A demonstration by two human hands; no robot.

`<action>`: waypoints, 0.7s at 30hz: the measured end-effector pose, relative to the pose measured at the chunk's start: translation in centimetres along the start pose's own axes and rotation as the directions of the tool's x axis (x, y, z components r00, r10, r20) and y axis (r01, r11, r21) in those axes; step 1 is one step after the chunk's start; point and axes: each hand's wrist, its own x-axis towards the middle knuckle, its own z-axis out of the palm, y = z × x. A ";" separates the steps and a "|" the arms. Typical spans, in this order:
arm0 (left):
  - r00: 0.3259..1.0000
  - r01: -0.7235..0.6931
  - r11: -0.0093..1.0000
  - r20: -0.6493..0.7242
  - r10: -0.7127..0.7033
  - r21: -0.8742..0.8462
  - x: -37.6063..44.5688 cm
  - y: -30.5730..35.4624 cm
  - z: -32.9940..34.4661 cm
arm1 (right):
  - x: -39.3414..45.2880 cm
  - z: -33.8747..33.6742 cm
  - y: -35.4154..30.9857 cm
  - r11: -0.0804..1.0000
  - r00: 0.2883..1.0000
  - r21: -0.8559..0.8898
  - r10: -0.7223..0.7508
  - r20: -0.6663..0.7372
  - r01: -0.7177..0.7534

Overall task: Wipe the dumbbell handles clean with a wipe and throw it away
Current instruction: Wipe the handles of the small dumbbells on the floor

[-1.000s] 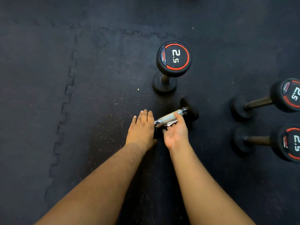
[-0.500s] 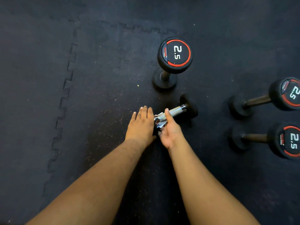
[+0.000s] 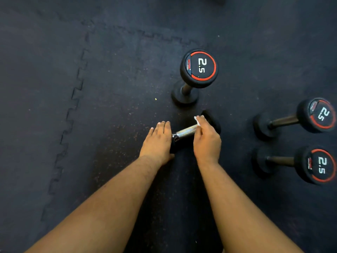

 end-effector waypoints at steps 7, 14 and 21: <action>1.000 -0.013 0.997 -0.013 0.012 -0.075 0.2 -0.5 0.2 | -1.6 2.3 1.6 0.655 0.707 -0.377 -0.353 0.613 0.654; 0.998 -0.002 0.995 -0.059 -0.003 -0.099 0.0 -0.4 0.5 | -2.5 1.4 3.3 0.720 0.865 -0.516 -0.239 0.442 0.463; 0.995 0.007 0.990 -0.100 -0.021 -0.139 -0.3 -0.1 0.5 | -2.2 1.2 3.9 0.713 0.834 -0.470 -0.307 0.459 0.521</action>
